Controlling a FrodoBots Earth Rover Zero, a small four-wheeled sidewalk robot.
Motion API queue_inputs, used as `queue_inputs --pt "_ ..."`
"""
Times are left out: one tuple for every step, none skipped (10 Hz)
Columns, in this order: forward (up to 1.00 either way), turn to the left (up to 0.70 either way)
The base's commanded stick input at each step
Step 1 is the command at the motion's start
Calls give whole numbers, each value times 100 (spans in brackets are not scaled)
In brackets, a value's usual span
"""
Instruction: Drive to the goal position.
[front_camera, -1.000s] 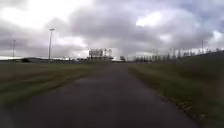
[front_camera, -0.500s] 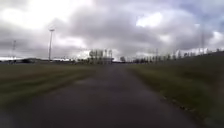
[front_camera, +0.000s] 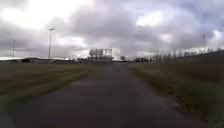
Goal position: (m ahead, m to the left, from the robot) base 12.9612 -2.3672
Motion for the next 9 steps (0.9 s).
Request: queue_inputs --pt "100 0" --pt "100 0" --pt "100 0" --pt "100 0" --pt "100 0" --pt "100 0" --pt "100 0" --pt "100 0" --pt "100 0"
